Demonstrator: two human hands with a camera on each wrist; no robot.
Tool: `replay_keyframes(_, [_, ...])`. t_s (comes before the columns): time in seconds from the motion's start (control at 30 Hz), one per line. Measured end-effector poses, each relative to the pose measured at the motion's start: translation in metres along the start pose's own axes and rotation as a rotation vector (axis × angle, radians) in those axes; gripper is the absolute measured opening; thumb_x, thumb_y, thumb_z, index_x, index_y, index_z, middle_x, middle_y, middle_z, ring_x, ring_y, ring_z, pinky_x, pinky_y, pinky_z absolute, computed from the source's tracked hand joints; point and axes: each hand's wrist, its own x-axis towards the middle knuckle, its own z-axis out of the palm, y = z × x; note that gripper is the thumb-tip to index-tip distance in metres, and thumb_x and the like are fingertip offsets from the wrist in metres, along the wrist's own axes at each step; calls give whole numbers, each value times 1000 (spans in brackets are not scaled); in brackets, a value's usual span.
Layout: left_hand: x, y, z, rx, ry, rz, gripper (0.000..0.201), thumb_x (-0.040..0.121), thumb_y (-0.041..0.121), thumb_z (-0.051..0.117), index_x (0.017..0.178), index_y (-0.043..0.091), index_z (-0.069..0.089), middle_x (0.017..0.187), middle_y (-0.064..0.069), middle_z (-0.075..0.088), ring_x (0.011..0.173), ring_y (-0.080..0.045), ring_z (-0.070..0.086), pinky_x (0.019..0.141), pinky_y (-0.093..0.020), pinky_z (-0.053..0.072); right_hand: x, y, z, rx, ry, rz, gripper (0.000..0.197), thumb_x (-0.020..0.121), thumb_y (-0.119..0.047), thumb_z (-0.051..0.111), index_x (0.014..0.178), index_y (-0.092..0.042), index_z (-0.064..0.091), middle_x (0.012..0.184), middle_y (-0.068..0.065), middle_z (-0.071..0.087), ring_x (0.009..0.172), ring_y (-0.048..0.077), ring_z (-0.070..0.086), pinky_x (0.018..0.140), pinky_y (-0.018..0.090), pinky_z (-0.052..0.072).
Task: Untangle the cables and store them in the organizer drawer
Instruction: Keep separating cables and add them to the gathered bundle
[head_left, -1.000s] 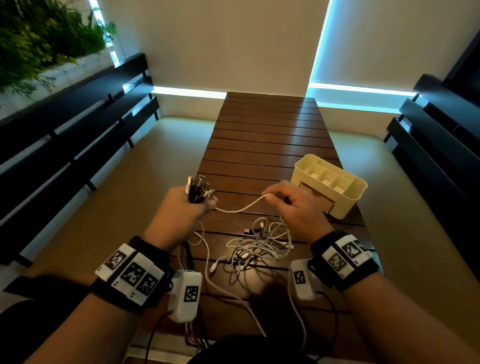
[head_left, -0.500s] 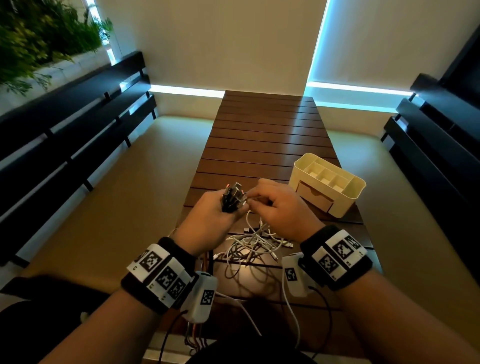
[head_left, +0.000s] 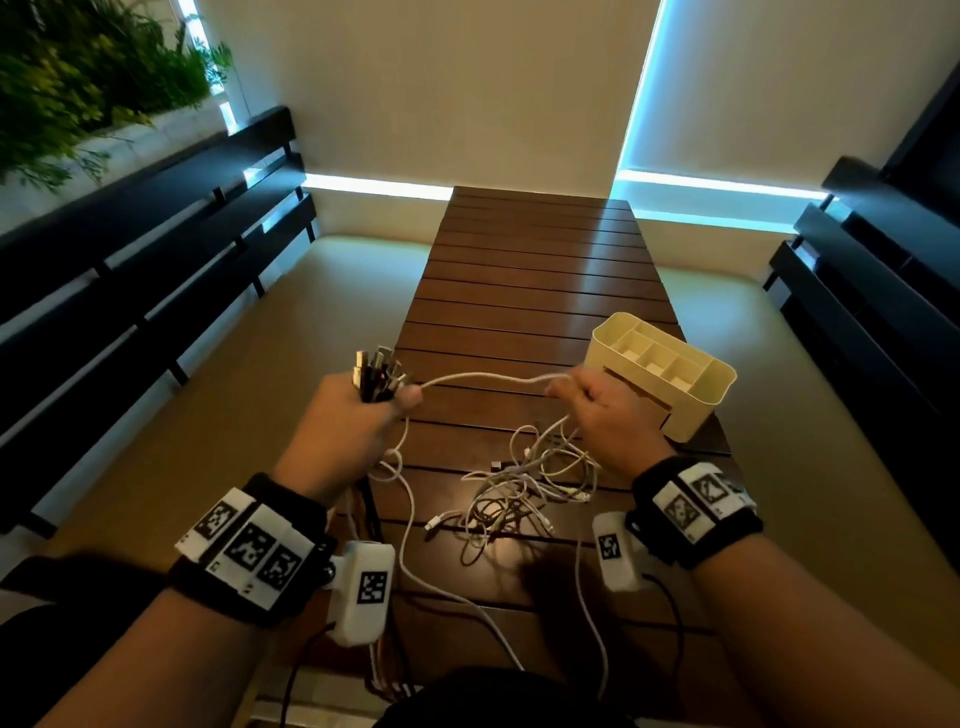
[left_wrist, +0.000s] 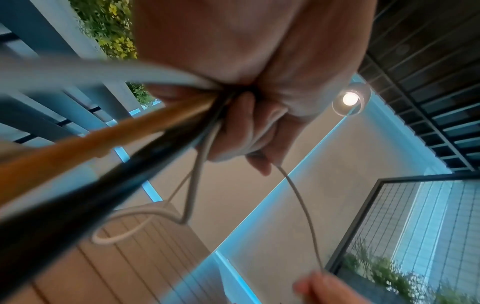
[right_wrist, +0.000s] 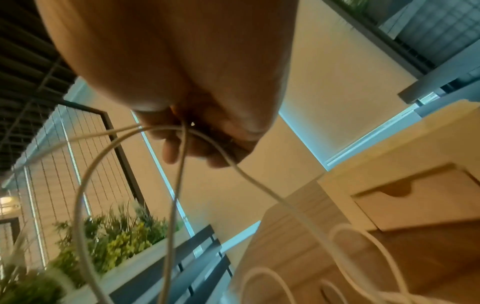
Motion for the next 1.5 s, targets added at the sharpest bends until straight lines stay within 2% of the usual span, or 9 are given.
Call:
replay_keyframes(0.13, [-5, -4, 11, 223, -43, -11, 14, 92, 21, 68, 81, 12, 69, 63, -2, 58, 60, -19, 49, 63, -34, 41, 22, -15, -17, -130, 139, -198, 18, 101, -24, 53, 105, -21, 70, 85, -15, 49, 80, -3, 48, 67, 6, 34])
replay_keyframes(0.3, [-5, 3, 10, 268, 14, 18, 18, 94, 25, 66, 92, 8, 71, 85, -19, 67, 67, -20, 54, 64, -32, 42, 8, -20, -12, -103, -40, -167, 22, 102, -25, 49, 111, -28, 69, 67, -20, 58, 65, -8, 53, 56, 9, 37])
replay_keyframes(0.57, [-14, 33, 17, 153, 124, 241, 8, 95, 20, 64, 97, 20, 72, 75, 1, 65, 58, 0, 53, 54, -11, 41, 0, -18, 2, -177, -72, -208, 21, 100, -24, 56, 112, -20, 73, 72, -18, 61, 66, -5, 58, 58, 5, 42])
replay_keyframes(0.7, [-14, 37, 30, 141, 158, 289, 11, 94, 15, 66, 94, 26, 67, 82, 10, 65, 66, 9, 58, 60, -5, 42, 2, -31, -1, -379, -67, -215, 25, 101, -29, 50, 108, -21, 72, 81, -9, 65, 71, 3, 55, 63, 15, 37])
replay_keyframes(0.8, [-13, 35, 26, 122, 215, 273, 12, 94, 18, 65, 105, 20, 68, 88, 1, 67, 75, -8, 59, 61, -7, 43, 4, -27, -6, -616, -170, -31, 27, 100, -27, 44, 98, -18, 69, 79, -4, 60, 81, 15, 55, 69, 26, 39])
replay_keyframes(0.93, [-15, 36, 27, 113, 211, 246, 15, 95, 18, 65, 109, 21, 68, 81, 3, 62, 66, -10, 52, 58, -11, 44, 1, -29, -12, -314, -338, 138, 27, 99, -35, 48, 112, -22, 67, 99, -8, 64, 89, 8, 59, 71, 23, 47])
replay_keyframes(1.07, [-21, 37, 38, 136, 131, 294, 18, 94, 15, 65, 111, 17, 69, 81, 15, 61, 66, 13, 55, 59, -2, 39, -7, -41, -11, -163, -262, 7, 25, 103, -35, 46, 112, -28, 68, 94, -13, 63, 82, -2, 55, 63, 16, 36])
replay_keyframes(1.27, [-22, 33, 50, 319, -138, 242, 11, 95, 21, 64, 90, 14, 70, 71, 5, 61, 60, -5, 51, 63, -31, 42, -11, -62, -10, -85, -209, -245, 17, 101, -24, 53, 107, -24, 69, 86, -11, 65, 77, 1, 58, 65, 15, 45])
replay_keyframes(1.5, [-20, 34, 32, 260, 63, 231, 17, 94, 20, 65, 81, 10, 67, 62, 5, 51, 49, 0, 44, 48, -11, 34, -17, -46, -8, -8, -164, -205, 13, 100, -27, 54, 96, -35, 63, 81, -12, 63, 75, 4, 57, 65, 11, 43])
